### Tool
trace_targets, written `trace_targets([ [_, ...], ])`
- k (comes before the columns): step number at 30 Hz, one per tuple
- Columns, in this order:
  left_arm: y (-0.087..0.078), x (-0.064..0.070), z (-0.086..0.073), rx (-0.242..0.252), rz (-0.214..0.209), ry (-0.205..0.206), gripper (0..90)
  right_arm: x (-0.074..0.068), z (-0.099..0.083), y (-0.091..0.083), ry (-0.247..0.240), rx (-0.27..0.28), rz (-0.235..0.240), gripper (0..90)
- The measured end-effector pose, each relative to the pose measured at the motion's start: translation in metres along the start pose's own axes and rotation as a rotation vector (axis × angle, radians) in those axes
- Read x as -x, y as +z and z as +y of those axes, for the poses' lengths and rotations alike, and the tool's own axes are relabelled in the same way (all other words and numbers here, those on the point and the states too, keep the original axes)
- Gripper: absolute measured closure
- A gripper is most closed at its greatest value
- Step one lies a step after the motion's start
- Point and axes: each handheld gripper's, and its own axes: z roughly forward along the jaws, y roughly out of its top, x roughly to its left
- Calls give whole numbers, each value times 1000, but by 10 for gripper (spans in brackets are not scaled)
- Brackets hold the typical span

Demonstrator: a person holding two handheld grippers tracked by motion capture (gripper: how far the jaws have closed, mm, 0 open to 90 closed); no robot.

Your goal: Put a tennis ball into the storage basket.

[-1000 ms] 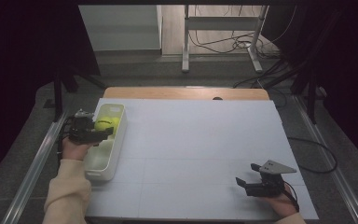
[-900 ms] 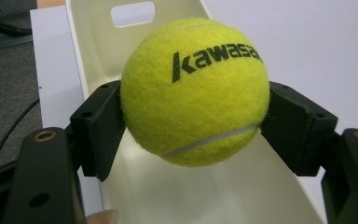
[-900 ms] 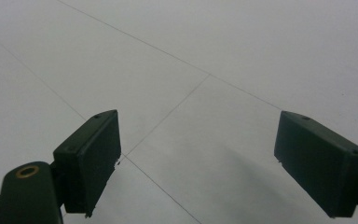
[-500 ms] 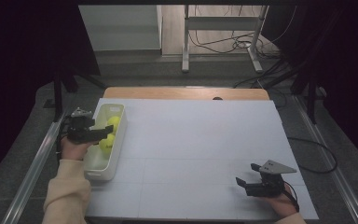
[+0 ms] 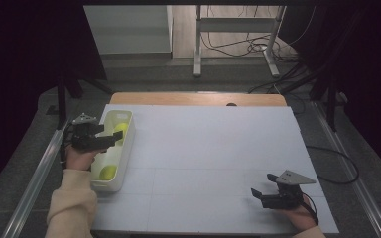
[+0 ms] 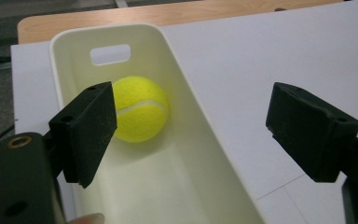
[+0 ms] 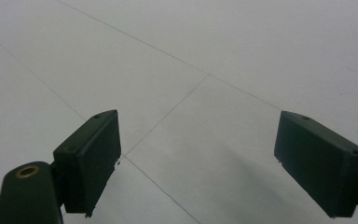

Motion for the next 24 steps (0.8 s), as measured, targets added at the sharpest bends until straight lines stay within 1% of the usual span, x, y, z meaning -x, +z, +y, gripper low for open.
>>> trace_targets([
  [5, 2, 5, -1, -10, -13, 21, 170, 0, 1, 0, -2, 2, 1, 149],
  [8, 1, 9, -1, 0, -18, 19, 172, 1, 1, 1, -4, 1, 5, 149],
  [11, 1, 17, -2, -3, -25, 43, 172, 1, 1, 0, -5, 10, 10, 150],
  [12, 1, 17, -2, -3, -25, 43, 173, 1, 1, 0, -5, 11, 11, 150],
  [13, 1, 22, -3, 1, -39, 54, 172, 0, 1, -1, -7, 9, 10, 150],
  [14, 1, 22, -3, 1, -39, 54, 172, 0, 1, -1, -8, 6, 12, 150],
  [15, 1, 26, -3, 8, -51, 59, 172, 0, 1, -1, -9, 8, 13, 150],
  [17, 0, 28, -3, 13, -58, 62, 172, -1, 1, -1, -10, 8, 14, 150],
  [20, -2, 35, -4, 29, -92, 77, 173, -1, 0, -3, -10, 13, 14, 150],
  [21, -2, 35, -4, 29, -92, 77, 172, -1, 0, -3, -10, 13, 14, 150],
  [24, -2, 42, -5, 36, -110, 93, 171, -1, 0, -2, -8, 8, 11, 150],
])
